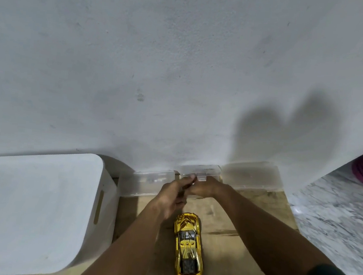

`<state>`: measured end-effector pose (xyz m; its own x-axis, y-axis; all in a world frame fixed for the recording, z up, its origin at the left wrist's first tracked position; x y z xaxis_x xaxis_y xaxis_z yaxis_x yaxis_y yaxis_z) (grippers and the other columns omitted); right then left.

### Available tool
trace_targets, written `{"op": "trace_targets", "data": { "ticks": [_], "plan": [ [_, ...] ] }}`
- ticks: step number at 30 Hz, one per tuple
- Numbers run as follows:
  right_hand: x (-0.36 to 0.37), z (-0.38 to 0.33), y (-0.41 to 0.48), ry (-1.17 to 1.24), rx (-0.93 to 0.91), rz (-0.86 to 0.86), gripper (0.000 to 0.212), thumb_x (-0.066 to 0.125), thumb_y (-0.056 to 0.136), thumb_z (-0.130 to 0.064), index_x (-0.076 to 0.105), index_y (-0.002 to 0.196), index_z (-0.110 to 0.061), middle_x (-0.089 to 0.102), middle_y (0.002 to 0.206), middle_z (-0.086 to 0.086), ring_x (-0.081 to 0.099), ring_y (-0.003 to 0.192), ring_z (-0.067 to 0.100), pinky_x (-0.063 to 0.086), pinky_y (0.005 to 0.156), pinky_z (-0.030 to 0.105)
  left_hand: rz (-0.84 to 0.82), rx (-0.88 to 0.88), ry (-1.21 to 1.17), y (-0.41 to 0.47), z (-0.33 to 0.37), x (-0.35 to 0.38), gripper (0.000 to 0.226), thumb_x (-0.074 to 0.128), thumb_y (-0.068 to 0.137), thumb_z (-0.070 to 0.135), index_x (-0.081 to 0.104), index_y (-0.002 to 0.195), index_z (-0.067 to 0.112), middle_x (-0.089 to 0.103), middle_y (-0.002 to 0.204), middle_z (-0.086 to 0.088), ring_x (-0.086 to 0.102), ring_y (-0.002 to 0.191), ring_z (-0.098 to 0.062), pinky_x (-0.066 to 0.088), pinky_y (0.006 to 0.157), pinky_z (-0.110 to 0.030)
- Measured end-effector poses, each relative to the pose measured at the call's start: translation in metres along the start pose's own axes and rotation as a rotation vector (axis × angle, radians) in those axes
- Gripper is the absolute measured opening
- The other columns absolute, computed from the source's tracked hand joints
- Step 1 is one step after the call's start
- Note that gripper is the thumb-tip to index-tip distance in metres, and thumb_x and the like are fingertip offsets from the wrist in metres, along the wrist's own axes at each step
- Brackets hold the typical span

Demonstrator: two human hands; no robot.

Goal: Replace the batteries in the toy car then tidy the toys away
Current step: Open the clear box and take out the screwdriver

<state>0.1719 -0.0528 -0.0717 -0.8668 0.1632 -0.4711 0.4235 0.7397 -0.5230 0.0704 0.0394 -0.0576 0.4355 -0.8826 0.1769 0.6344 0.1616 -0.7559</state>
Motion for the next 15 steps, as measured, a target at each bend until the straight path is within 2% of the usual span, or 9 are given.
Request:
{"op": "trace_targets", "data": {
  "ticks": [2, 4, 6, 9, 12, 15],
  "plan": [
    [-0.002, 0.001, 0.000, -0.045, -0.006, -0.009, 0.005, 0.068, 0.085, -0.027, 0.065, 0.088, -0.030, 0.066, 0.089, -0.005, 0.063, 0.090, 0.018, 0.051, 0.075, 0.030, 0.059, 0.031, 0.098, 0.001, -0.001, 0.001, 0.042, 0.071, 0.088, 0.049, 0.070, 0.104, 0.011, 0.062, 0.095, -0.011, 0.056, 0.090, -0.023, 0.048, 0.083, -0.032],
    [-0.003, -0.001, -0.001, -0.140, -0.031, -0.007, 0.014, 0.070, 0.084, -0.027, 0.070, 0.097, -0.020, 0.069, 0.093, -0.001, 0.064, 0.090, 0.019, 0.051, 0.079, 0.032, 0.109, 0.049, 0.154, 0.003, 0.001, 0.003, 0.056, 0.068, 0.086, 0.059, 0.070, 0.110, 0.008, 0.069, 0.096, -0.007, 0.065, 0.091, -0.020, 0.052, 0.084, -0.030],
    [-0.005, -0.003, -0.001, -0.125, -0.046, 0.019, 0.021, 0.077, 0.078, -0.017, 0.075, 0.099, -0.014, 0.073, 0.097, 0.002, 0.065, 0.088, 0.016, 0.052, 0.077, 0.027, 0.135, 0.030, 0.136, 0.006, 0.002, 0.004, 0.060, 0.061, 0.088, 0.066, 0.069, 0.111, 0.012, 0.072, 0.101, -0.007, 0.068, 0.094, -0.020, 0.054, 0.085, -0.030],
    [-0.009, -0.002, -0.004, -0.126, -0.076, 0.044, 0.025, 0.079, 0.074, -0.005, 0.078, 0.098, -0.011, 0.075, 0.101, 0.004, 0.062, 0.080, 0.009, 0.044, 0.066, 0.016, 0.120, -0.030, 0.036, 0.012, 0.004, 0.003, 0.069, 0.048, 0.089, 0.072, 0.070, 0.113, 0.011, 0.070, 0.104, -0.016, 0.060, 0.095, -0.026, 0.047, 0.082, -0.036],
    [-0.012, 0.002, -0.003, -0.115, -0.095, 0.047, 0.019, 0.083, 0.071, -0.009, 0.079, 0.088, -0.016, 0.075, 0.088, -0.003, 0.066, 0.079, 0.008, 0.048, 0.070, 0.021, 0.092, -0.053, 0.016, 0.012, 0.005, 0.004, 0.079, 0.048, 0.084, 0.079, 0.070, 0.114, 0.009, 0.064, 0.101, -0.017, 0.051, 0.093, -0.028, 0.042, 0.075, -0.036],
    [-0.017, 0.006, -0.002, -0.084, -0.121, 0.092, 0.012, 0.084, 0.073, -0.013, 0.079, 0.084, -0.013, 0.070, 0.076, -0.011, 0.064, 0.070, -0.002, 0.048, 0.069, 0.018, 0.067, -0.065, -0.002, 0.010, 0.007, 0.006, 0.084, 0.046, 0.080, 0.084, 0.064, 0.120, 0.012, 0.060, 0.093, -0.013, 0.046, 0.077, -0.024, 0.038, 0.064, -0.032]
  ]
}}
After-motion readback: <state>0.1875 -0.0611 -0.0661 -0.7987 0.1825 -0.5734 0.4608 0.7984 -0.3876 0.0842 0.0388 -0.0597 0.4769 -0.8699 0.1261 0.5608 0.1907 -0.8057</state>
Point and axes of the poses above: each hand's wrist, its own y-axis towards the middle knuckle, its own x-axis out of the palm, z = x × y, the point moved 2 cm from there along y, towards the middle knuckle
